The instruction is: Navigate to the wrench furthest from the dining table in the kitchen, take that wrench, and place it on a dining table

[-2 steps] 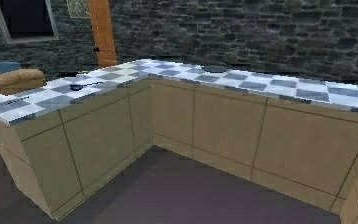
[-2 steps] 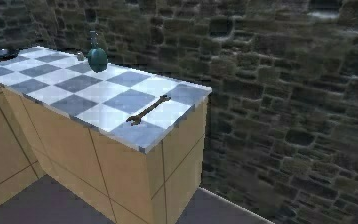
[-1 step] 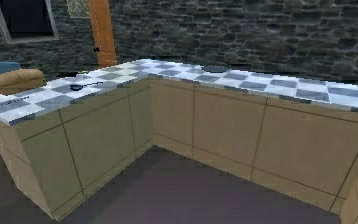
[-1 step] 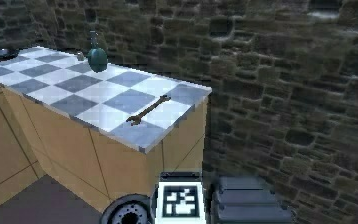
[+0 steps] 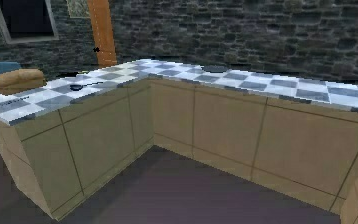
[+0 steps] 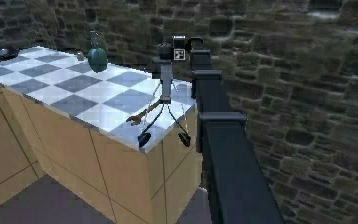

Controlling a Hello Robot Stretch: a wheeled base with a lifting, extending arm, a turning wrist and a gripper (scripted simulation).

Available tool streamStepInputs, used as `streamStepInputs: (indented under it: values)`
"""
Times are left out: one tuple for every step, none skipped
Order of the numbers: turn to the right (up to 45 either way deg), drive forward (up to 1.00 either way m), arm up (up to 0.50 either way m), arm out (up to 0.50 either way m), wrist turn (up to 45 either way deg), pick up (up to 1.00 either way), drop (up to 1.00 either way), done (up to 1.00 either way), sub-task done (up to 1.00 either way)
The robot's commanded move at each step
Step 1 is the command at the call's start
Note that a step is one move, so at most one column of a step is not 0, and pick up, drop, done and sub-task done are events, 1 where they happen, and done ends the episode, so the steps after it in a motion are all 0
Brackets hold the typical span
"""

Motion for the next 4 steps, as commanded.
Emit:
streamStepInputs:
  values:
    - [0.0,0.00,0.00,0.00,45.0,0.00,0.00,0.00,0.00]
    - [0.0,0.00,0.00,0.00,45.0,0.00,0.00,0.00,0.00]
    - [0.0,0.00,0.00,0.00,36.0,0.00,0.00,0.00,0.00]
    - [0.0,0.00,-0.16,0.00,0.0,0.00,0.00,0.00,0.00]
